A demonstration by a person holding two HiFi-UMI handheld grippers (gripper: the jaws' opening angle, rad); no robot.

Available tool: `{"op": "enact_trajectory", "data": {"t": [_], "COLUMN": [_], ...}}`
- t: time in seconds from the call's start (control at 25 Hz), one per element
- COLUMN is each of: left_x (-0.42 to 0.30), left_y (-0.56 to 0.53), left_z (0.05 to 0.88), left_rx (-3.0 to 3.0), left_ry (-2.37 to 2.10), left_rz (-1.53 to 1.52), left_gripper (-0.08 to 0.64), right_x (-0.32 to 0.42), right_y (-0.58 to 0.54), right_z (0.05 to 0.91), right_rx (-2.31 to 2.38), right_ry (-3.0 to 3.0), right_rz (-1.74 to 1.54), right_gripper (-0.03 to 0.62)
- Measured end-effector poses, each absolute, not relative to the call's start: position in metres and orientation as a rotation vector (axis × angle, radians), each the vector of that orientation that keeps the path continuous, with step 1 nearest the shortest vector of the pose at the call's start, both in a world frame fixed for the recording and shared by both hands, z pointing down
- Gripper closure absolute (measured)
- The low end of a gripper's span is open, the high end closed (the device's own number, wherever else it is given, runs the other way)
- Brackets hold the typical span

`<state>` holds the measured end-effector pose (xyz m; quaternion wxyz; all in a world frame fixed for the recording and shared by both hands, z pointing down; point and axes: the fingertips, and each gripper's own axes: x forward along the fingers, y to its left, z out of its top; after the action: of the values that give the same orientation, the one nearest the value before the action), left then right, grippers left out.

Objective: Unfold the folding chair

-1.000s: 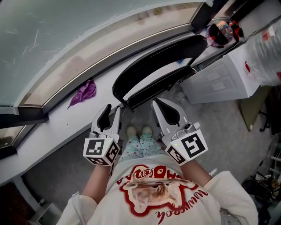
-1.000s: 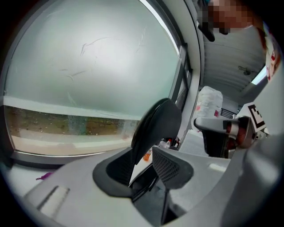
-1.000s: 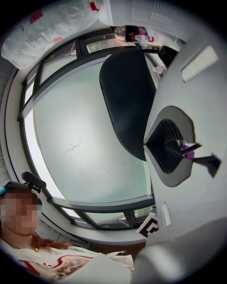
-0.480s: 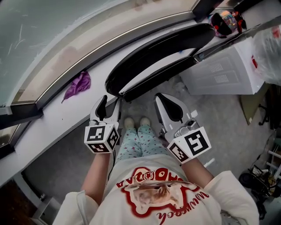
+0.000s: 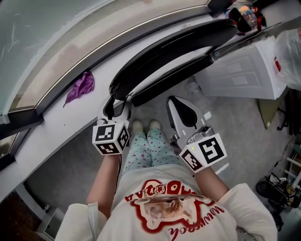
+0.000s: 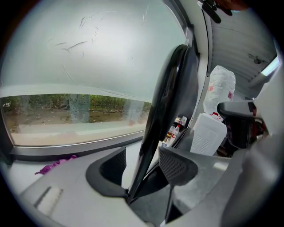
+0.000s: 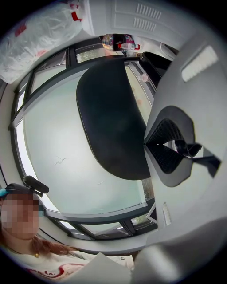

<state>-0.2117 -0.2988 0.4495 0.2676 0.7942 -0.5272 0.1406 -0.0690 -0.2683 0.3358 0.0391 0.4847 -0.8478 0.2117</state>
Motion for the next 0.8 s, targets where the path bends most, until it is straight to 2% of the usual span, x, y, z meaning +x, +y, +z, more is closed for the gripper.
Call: {"op": "enact_trajectory", "data": {"t": [0.28,0.4,0.48,0.8], "left_x": [-0.210,-0.204,-0.202,-0.199], "left_y": [-0.310,-0.313,-0.314,-0.314], "left_z": [0.457,0.460,0.462,0.462], "left_rx": [2.158,2.176,2.185,2.213], "left_ry": [-1.423,-1.396,-1.405,-1.399], "left_rz": [0.382,0.412,0.449,0.490], "left_gripper": [0.345,0.420,0.439,0.446], "right_x": [-0.066,-0.062,-0.057,-0.035], "right_y": [-0.270,-0.274,-0.275,-0.277], "right_z": [0.347,0.359,0.375,0.422], "right_rx": [1.507,1.524,1.543,1.663], "right_ry": [-2.567,-2.536,-2.498,-2.285], "right_rz": [0.667,0.687,0.770,0.977], "right_gripper": [0.569,0.569,0.570,0.562]}}
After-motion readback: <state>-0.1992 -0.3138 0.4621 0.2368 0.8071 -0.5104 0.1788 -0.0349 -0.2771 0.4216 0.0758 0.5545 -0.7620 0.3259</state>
